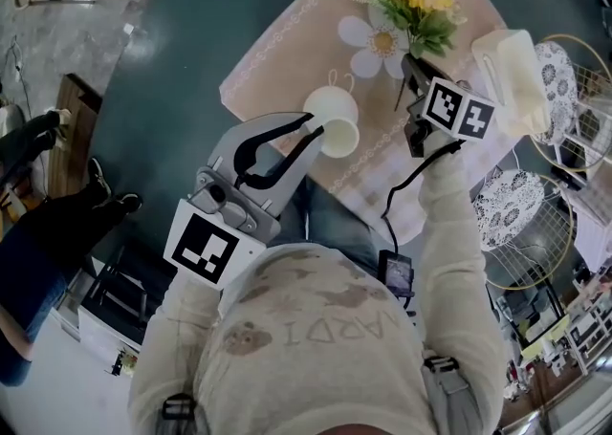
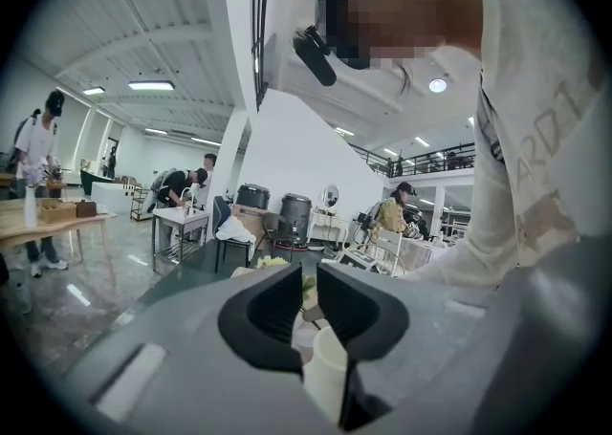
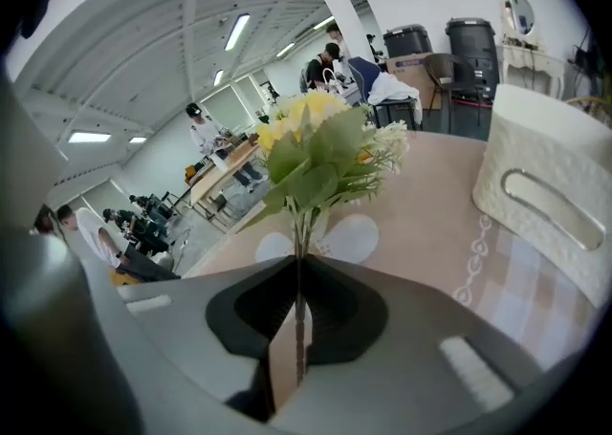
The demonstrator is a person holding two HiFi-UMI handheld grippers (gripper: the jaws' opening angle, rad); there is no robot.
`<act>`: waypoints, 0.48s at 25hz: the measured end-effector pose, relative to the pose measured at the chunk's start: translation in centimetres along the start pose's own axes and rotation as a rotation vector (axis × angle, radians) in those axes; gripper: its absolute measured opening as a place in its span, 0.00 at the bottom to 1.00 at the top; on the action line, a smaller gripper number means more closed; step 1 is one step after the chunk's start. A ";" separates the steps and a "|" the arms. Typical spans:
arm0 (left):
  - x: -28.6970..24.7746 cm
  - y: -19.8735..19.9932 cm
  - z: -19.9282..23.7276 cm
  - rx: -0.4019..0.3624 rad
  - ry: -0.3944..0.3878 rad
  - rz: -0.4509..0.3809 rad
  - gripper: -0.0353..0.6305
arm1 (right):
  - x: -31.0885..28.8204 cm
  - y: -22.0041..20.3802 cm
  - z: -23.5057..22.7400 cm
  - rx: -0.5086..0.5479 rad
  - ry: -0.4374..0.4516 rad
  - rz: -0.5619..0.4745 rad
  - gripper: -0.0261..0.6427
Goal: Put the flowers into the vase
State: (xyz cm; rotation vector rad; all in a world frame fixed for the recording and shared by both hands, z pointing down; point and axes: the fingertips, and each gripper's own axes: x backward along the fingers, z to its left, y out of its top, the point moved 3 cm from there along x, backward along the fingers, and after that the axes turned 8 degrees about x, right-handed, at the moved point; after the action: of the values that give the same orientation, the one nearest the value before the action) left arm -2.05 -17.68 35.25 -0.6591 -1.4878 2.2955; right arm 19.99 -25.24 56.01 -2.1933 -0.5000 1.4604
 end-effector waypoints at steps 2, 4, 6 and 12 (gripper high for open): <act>0.4 0.5 -0.4 -0.009 -0.003 -0.007 0.12 | 1.4 1.0 1.4 0.039 0.018 -0.047 0.11; 0.7 0.8 -0.9 -0.021 -0.006 -0.014 0.12 | 2.8 2.1 2.9 0.074 0.041 -0.103 0.11; 0.9 1.0 -1.3 -0.035 -0.013 -0.027 0.12 | 4.4 3.5 4.2 0.109 0.061 -0.171 0.11; 2.0 2.1 -2.8 -0.043 -0.022 -0.058 0.12 | 10.6 6.9 9.2 0.186 0.147 -0.375 0.11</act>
State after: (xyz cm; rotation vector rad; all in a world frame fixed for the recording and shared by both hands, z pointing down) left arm -2.25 -15.33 31.93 -0.5960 -1.5496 2.2399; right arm 15.73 -23.78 41.04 -1.9174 -0.6540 1.0934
